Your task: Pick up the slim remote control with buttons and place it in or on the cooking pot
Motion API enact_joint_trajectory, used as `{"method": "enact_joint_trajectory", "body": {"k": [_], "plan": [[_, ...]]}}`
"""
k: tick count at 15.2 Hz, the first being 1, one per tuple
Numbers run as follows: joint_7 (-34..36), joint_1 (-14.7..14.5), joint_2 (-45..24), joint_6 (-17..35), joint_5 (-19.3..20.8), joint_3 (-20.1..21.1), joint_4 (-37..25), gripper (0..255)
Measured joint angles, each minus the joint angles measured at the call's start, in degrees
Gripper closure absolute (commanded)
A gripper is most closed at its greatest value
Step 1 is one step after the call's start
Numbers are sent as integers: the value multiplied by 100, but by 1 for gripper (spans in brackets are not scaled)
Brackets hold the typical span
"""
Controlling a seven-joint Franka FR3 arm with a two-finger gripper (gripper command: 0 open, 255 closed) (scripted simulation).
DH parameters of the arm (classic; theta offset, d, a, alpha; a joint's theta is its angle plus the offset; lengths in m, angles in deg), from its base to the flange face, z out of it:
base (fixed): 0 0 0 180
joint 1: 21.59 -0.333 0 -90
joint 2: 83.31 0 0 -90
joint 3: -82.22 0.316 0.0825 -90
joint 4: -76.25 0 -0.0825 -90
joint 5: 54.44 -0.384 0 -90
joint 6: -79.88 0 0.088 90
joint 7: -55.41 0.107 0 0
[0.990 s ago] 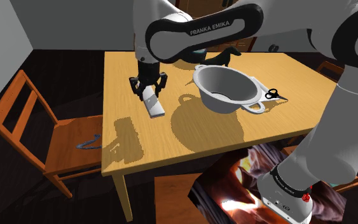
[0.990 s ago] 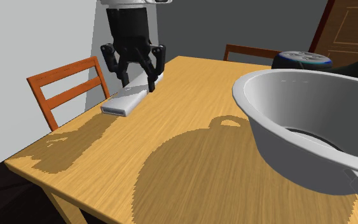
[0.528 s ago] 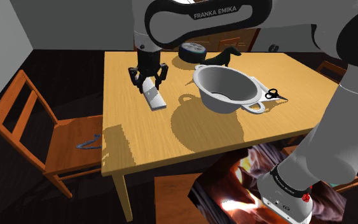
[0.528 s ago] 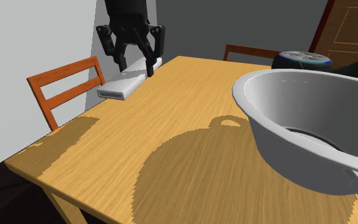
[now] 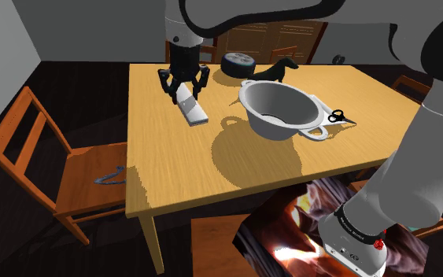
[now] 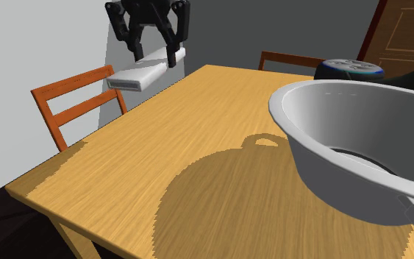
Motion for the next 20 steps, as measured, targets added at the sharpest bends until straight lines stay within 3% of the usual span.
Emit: {"method": "enact_joint_trajectory", "body": {"k": [6,20], "plan": [[-11,-31,-24,-441,2,12,-466,255],[-1833,984,2137,54,-771,-727,2010,255]]}}
